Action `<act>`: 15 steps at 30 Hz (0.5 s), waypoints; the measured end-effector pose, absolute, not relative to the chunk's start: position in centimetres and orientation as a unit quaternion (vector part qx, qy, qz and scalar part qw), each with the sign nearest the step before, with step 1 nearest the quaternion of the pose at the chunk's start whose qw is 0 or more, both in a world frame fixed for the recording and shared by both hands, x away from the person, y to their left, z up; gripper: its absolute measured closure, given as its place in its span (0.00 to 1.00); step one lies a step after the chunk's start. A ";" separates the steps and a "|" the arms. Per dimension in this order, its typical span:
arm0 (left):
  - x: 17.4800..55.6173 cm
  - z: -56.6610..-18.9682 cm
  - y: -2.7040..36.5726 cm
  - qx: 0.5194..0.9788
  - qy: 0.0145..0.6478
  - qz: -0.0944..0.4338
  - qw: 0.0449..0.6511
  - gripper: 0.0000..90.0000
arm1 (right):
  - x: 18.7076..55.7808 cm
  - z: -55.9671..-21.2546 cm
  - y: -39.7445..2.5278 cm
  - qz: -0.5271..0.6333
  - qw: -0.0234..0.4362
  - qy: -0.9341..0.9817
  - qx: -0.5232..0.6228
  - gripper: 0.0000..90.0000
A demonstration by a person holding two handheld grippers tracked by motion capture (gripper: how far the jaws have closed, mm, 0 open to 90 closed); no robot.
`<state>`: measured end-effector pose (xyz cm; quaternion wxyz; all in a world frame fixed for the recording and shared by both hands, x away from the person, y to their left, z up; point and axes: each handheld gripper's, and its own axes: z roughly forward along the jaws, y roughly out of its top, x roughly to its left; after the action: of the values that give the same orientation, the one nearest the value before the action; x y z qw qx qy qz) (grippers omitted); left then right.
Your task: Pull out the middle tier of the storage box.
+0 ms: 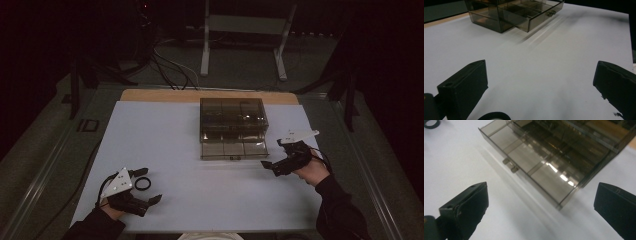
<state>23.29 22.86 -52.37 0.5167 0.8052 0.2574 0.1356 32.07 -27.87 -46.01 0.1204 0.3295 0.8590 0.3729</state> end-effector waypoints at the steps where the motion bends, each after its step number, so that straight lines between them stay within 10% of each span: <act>1: 23.3 -52.4 22.9 0.804 0.257 0.135 0.518 0.01 | 31.6 -46.6 -28.2 0.376 0.123 0.852 0.343 0.00; 15: 23.3 -52.4 22.9 0.805 0.258 0.136 0.516 0.01 | 28.3 -49.7 -28.7 0.392 0.141 0.818 0.397 0.00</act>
<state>23.30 22.88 -52.41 0.5161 0.8053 0.2580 0.1361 28.28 -28.72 -49.70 0.1406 0.3972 0.8180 0.3915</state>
